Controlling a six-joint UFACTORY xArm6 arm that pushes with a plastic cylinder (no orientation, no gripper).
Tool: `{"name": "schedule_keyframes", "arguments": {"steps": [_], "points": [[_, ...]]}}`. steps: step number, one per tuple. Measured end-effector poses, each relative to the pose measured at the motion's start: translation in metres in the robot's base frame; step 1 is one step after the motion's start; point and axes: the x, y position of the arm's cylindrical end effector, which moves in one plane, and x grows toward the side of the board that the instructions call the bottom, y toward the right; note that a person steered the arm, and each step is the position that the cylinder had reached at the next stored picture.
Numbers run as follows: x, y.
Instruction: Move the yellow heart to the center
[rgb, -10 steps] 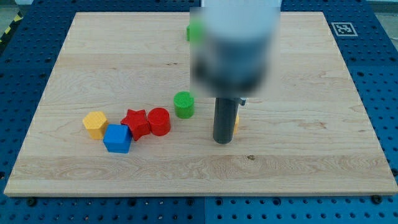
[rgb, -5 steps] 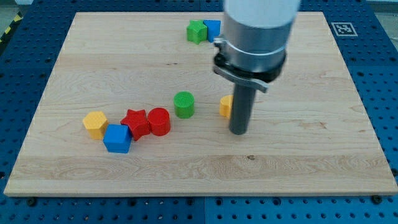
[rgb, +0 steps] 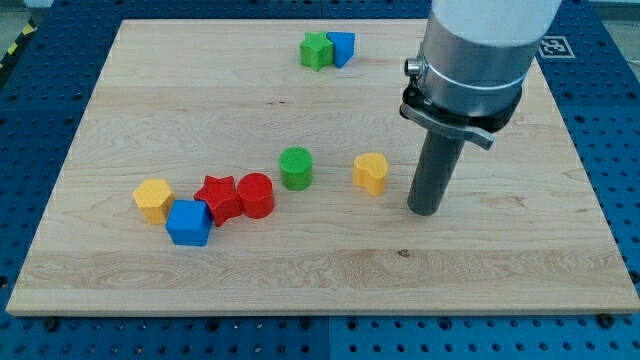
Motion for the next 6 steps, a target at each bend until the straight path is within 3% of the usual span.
{"name": "schedule_keyframes", "arguments": {"steps": [2, 4, 5, 6], "points": [[-0.004, 0.0], [-0.009, -0.053], [-0.04, -0.067], [-0.041, -0.065]]}}
